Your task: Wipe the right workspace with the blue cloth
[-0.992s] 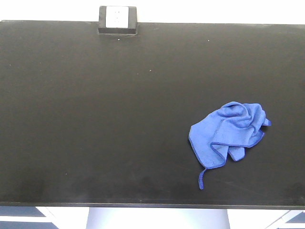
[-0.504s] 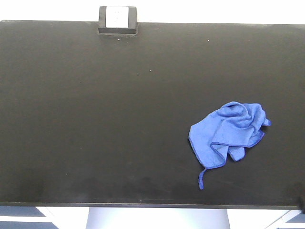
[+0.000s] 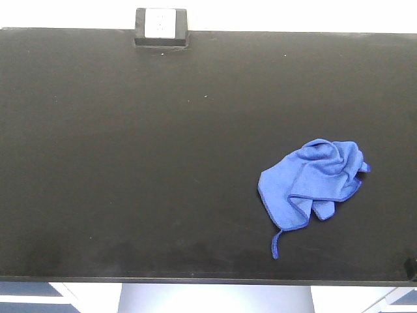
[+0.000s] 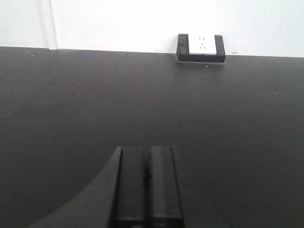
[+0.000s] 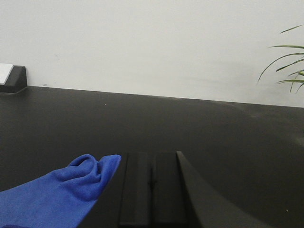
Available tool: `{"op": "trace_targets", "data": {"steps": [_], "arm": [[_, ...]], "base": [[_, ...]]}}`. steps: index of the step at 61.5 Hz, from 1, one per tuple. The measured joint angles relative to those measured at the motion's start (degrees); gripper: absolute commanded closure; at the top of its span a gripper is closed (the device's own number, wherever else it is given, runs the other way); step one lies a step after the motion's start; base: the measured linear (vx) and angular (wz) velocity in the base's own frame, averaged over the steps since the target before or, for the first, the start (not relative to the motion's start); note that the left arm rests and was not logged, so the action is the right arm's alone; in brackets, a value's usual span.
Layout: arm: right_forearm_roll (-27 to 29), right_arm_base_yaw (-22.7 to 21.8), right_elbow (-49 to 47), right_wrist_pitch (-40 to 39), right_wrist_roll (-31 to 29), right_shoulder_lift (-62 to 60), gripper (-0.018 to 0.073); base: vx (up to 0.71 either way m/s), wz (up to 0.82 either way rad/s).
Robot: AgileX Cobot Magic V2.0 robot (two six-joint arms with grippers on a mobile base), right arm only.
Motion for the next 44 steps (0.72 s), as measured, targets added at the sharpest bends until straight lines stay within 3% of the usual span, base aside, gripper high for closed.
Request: {"op": "trace_targets", "data": {"steps": [44], "arm": [[0.05, 0.0, 0.0, 0.0, 0.0, 0.0, 0.0567]], "base": [[0.0, 0.0]]}}
